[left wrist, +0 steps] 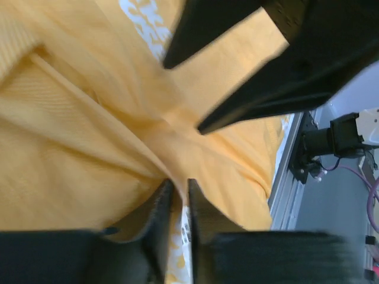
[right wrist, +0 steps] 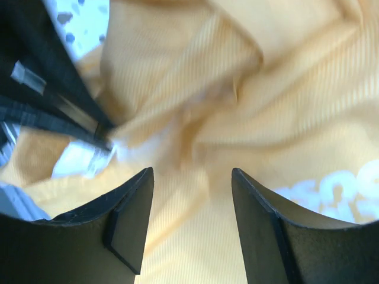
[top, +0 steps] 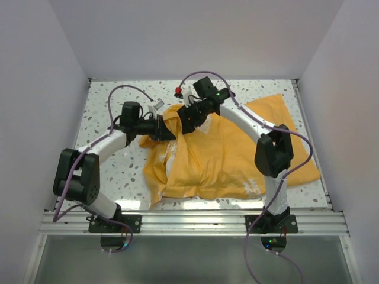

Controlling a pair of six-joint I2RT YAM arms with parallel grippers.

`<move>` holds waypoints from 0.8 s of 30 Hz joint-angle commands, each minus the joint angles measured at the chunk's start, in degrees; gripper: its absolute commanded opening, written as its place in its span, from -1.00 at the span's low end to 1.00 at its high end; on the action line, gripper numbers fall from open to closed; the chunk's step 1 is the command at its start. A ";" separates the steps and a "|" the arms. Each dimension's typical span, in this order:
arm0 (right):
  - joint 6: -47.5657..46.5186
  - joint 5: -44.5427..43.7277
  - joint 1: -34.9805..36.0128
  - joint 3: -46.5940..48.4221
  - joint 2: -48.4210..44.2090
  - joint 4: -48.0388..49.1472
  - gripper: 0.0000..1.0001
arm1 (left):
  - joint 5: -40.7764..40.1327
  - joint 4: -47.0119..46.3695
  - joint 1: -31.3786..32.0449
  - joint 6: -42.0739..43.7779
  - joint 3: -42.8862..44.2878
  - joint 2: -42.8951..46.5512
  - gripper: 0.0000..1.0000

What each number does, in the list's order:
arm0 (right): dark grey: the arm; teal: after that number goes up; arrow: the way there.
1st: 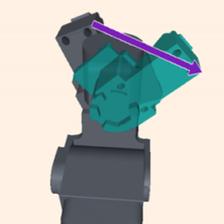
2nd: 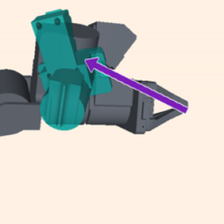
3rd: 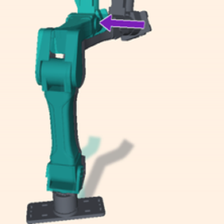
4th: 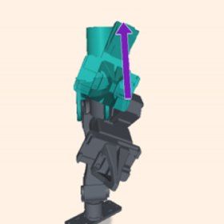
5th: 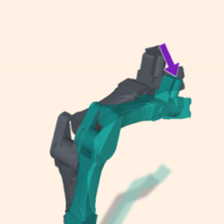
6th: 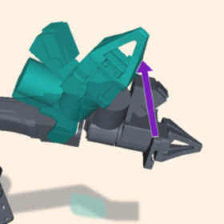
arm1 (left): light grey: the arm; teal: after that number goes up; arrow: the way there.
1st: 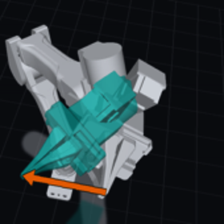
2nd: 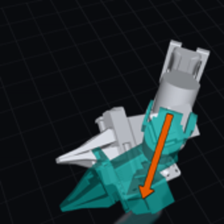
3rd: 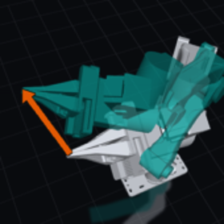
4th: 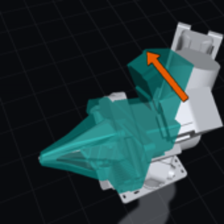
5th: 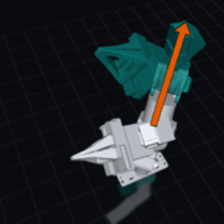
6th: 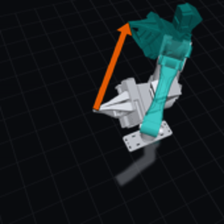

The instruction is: Put the pillow into the pillowcase

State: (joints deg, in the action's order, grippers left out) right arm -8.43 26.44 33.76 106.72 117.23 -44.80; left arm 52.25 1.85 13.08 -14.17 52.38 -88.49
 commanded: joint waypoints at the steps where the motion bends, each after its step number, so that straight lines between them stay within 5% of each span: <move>1: -4.75 -1.04 -1.59 -1.07 -7.27 -8.98 0.17 | 3.03 -6.42 -2.79 -3.49 6.85 -1.59 -0.44; 4: -4.41 1.24 -2.21 -1.42 -10.79 -14.34 0.14 | 4.70 -2.66 -6.66 -0.96 8.53 -0.73 -0.10; 7: -0.82 5.54 -2.03 -10.10 -15.60 -12.78 0.35 | 4.62 8.67 -10.00 7.91 7.13 4.10 0.11; 12: 3.50 10.83 1.13 -24.25 -18.00 -6.38 0.52 | 1.19 26.24 -12.03 21.09 -1.04 13.15 0.21; 15: 7.10 11.27 1.84 -28.39 -17.56 -0.24 0.49 | -2.77 27.15 -10.18 22.26 -2.55 16.24 0.32; 24: 11.85 1.16 -3.08 -23.33 -4.75 8.50 0.31 | -18.40 29.17 -1.83 24.09 -2.20 8.17 0.31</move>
State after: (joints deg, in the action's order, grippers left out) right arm 1.63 32.58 33.98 78.89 108.22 -42.78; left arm 41.06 27.73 11.07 6.22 49.74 -76.84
